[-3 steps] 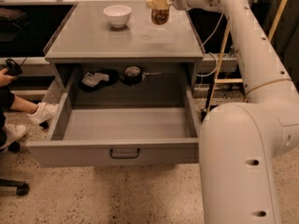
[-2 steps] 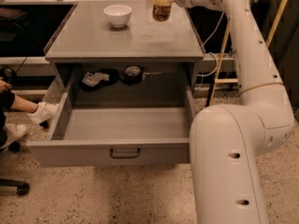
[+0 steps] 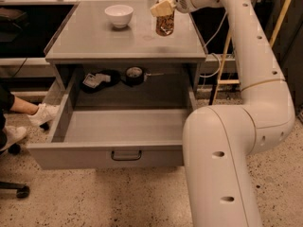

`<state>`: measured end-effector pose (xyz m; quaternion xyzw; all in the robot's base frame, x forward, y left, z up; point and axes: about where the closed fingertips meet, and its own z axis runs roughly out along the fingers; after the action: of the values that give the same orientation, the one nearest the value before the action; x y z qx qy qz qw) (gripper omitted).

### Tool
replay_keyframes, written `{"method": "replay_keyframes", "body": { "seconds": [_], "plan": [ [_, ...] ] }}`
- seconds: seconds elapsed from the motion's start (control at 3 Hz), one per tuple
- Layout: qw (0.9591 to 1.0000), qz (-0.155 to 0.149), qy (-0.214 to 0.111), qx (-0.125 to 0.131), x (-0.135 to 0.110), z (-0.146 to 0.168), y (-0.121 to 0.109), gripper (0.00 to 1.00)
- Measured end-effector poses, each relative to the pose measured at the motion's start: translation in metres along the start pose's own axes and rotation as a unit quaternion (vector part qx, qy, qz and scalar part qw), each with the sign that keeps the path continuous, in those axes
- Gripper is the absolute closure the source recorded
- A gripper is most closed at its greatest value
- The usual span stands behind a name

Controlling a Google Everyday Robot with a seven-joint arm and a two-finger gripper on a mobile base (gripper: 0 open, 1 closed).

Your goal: Pick orange can from top drawer and place on counter

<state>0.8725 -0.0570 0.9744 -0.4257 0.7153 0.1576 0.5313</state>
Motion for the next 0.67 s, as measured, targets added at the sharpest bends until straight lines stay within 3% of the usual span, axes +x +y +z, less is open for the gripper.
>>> {"method": "replay_keyframes", "body": {
  "seconds": [0.33, 0.67],
  "plan": [
    [1.0, 0.0, 0.0, 0.0, 0.0, 0.0, 0.0, 1.0],
    [0.999, 0.033, -0.001, -0.03, 0.014, 0.016, 0.014, 1.0]
  ]
}}
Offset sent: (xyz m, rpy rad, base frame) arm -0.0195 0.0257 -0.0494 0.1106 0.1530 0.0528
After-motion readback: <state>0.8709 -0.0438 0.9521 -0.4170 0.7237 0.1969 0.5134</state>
